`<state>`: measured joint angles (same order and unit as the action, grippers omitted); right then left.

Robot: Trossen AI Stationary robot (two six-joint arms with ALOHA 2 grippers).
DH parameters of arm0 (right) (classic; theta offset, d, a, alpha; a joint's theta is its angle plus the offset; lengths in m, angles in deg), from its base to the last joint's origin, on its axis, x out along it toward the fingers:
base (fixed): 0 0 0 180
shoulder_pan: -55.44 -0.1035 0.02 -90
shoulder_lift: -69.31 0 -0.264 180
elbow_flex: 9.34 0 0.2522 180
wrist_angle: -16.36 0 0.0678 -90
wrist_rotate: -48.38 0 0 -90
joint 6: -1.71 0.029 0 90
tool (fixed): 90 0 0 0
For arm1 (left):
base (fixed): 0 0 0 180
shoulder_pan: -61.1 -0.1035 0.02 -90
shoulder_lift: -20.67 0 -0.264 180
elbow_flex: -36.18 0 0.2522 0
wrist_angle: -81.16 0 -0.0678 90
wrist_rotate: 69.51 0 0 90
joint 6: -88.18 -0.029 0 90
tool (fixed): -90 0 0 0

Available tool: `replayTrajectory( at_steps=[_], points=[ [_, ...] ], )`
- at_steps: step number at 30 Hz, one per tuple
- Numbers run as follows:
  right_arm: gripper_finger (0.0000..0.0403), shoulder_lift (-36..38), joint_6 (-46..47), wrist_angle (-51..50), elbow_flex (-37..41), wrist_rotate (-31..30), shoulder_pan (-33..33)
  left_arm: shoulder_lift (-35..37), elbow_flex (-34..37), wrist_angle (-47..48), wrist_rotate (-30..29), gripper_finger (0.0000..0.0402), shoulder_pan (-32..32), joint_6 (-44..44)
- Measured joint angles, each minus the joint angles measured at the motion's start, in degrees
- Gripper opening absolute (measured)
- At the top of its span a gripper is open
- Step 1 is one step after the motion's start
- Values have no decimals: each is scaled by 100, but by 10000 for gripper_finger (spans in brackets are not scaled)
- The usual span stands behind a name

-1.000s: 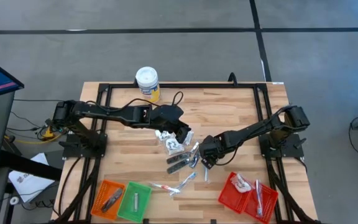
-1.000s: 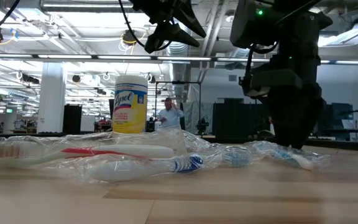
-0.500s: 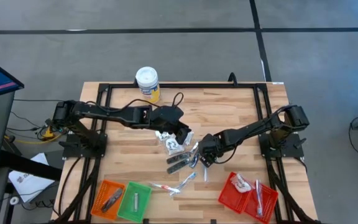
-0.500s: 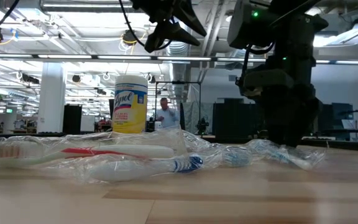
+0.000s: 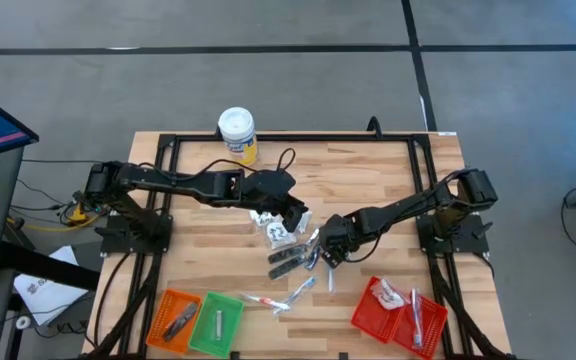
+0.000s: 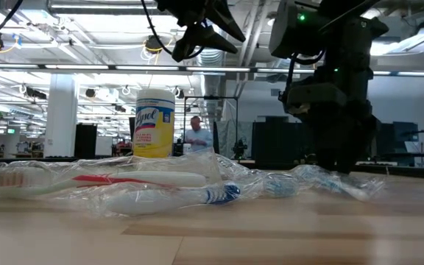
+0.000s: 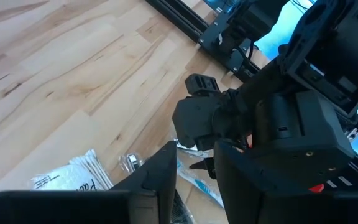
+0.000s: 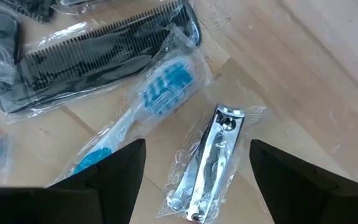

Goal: Pick & Place Travel size toiletries
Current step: Put the nail cutter into the green basket

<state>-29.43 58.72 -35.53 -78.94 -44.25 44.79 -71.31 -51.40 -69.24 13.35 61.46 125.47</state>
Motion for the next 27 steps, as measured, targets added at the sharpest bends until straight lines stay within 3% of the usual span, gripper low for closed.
replayTrajectory(
  at_steps=[7, 21, 27],
  points=[
    [229, 0, 112, 4, 203, 75, -2, 0, 0, -25, 0, 101, 0, 0],
    [38, 148, 19, 63, 479, 288, -4, 0, 0, -81, -2, 101, 0, 2],
    [36, 737, -133, -141, 505, 604, 39, 0, 0, -84, 0, 101, -7, 0]
  ],
)
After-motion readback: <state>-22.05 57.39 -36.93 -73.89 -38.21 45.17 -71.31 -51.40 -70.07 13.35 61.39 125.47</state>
